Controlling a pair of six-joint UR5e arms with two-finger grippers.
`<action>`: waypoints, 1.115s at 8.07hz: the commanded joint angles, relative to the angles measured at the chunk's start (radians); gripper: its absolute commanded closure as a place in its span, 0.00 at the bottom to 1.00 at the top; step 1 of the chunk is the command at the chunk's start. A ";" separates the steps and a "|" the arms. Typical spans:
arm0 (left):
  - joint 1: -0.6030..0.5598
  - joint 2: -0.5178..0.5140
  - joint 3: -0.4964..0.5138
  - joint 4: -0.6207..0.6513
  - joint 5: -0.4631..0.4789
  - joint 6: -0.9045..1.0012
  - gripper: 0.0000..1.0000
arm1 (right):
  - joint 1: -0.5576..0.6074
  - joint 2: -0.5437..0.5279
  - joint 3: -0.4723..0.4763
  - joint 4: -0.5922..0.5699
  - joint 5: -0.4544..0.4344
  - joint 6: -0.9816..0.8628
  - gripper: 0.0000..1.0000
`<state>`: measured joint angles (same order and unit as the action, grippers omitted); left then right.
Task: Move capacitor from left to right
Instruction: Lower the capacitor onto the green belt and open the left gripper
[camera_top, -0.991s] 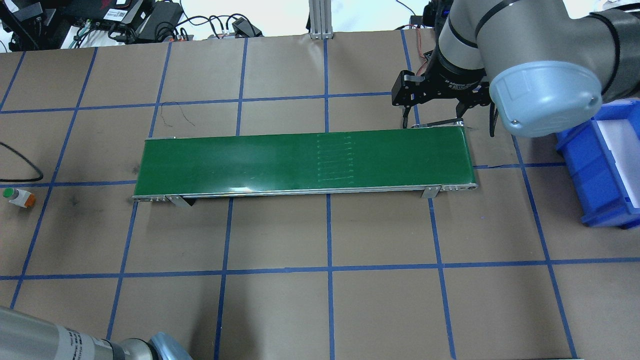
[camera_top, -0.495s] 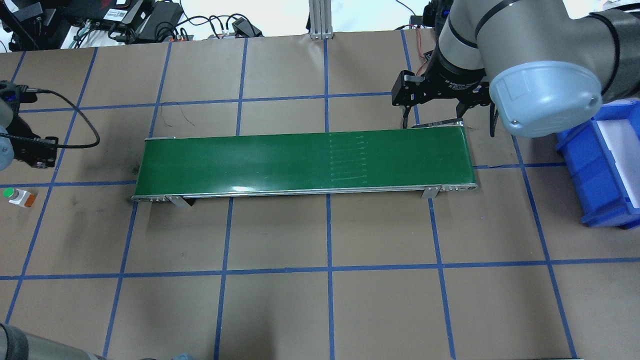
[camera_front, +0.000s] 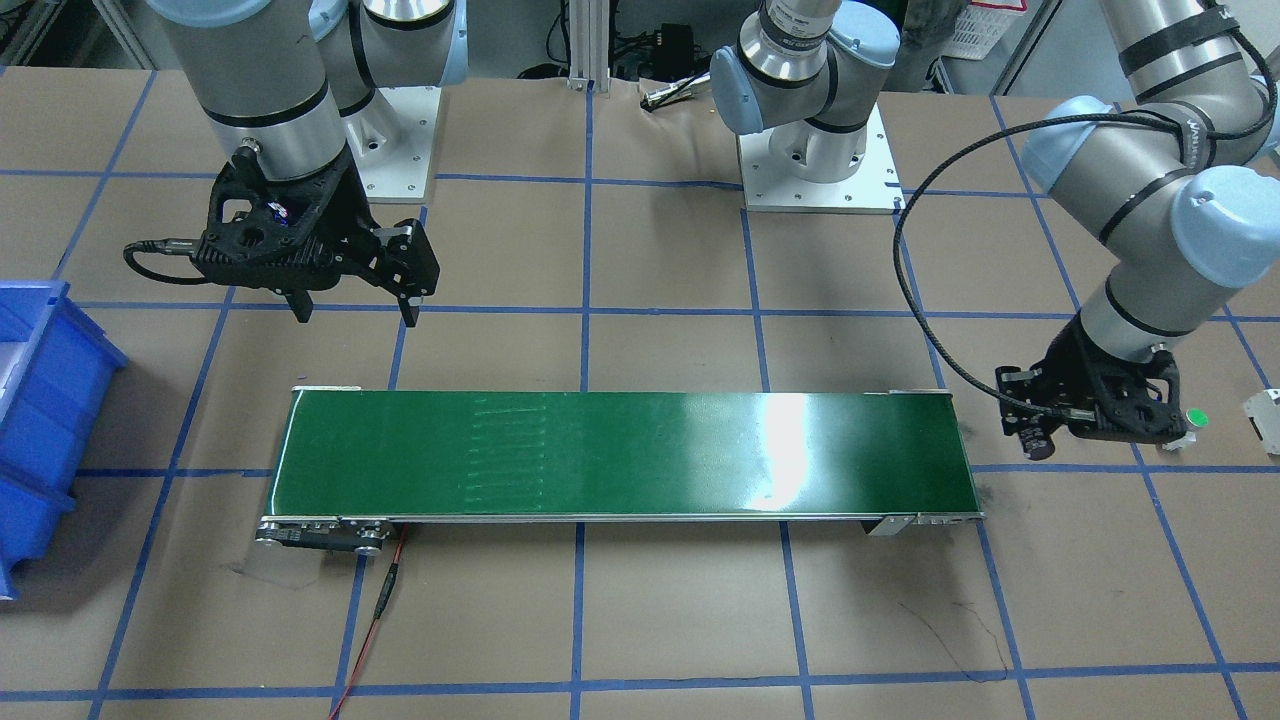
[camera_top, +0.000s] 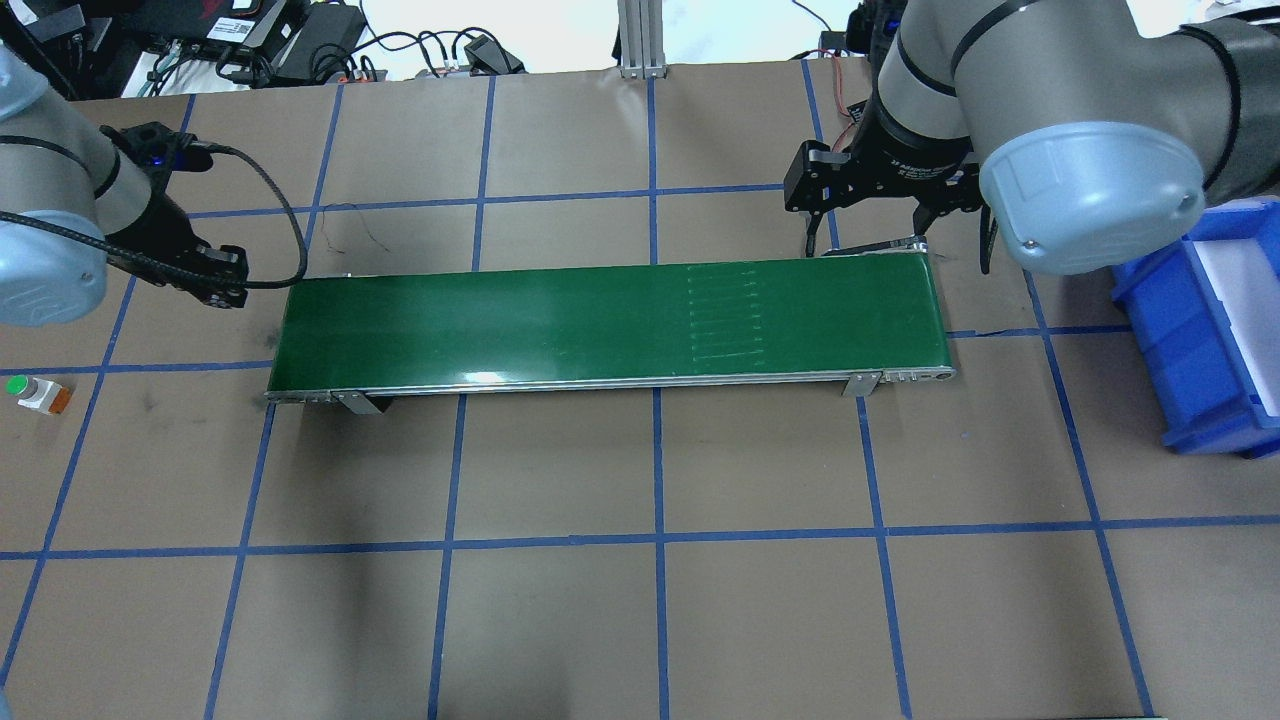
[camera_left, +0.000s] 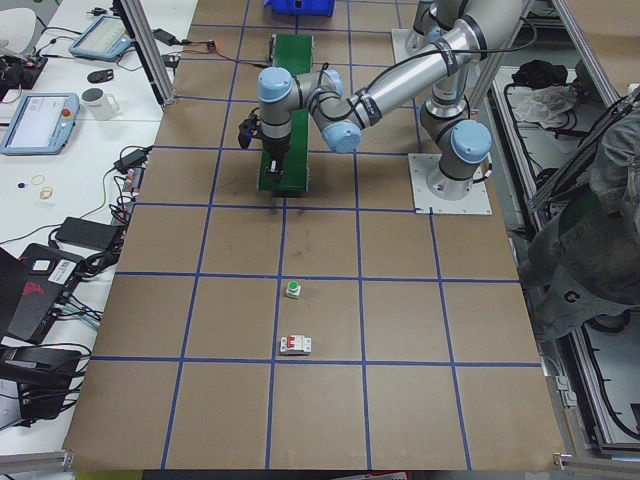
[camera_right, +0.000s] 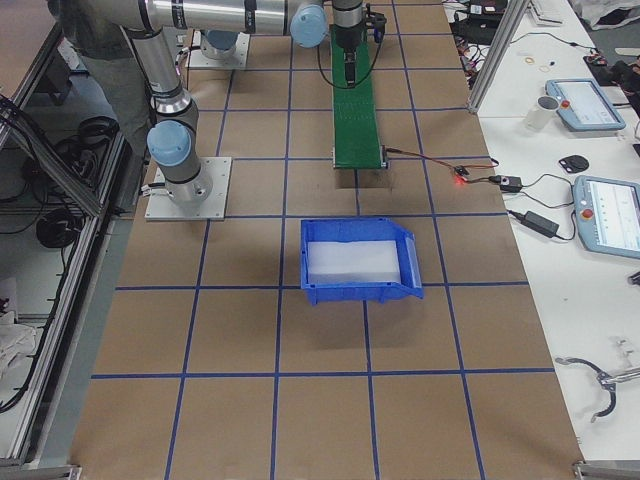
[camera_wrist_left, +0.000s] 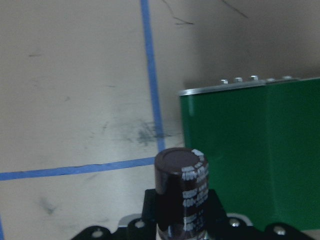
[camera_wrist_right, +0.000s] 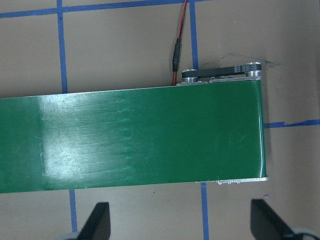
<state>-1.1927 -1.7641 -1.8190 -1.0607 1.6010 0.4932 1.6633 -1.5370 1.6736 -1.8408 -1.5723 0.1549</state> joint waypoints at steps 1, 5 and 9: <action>-0.175 0.035 0.001 -0.114 -0.010 -0.154 1.00 | 0.000 0.000 0.000 0.002 0.000 0.000 0.00; -0.245 0.005 -0.009 -0.124 -0.007 -0.241 1.00 | 0.000 0.000 0.000 0.002 0.000 0.000 0.00; -0.245 -0.025 -0.034 -0.122 -0.001 -0.280 1.00 | 0.000 0.000 0.000 0.002 0.000 0.000 0.00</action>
<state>-1.4374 -1.7828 -1.8432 -1.1830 1.5970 0.2226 1.6633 -1.5370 1.6736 -1.8405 -1.5723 0.1549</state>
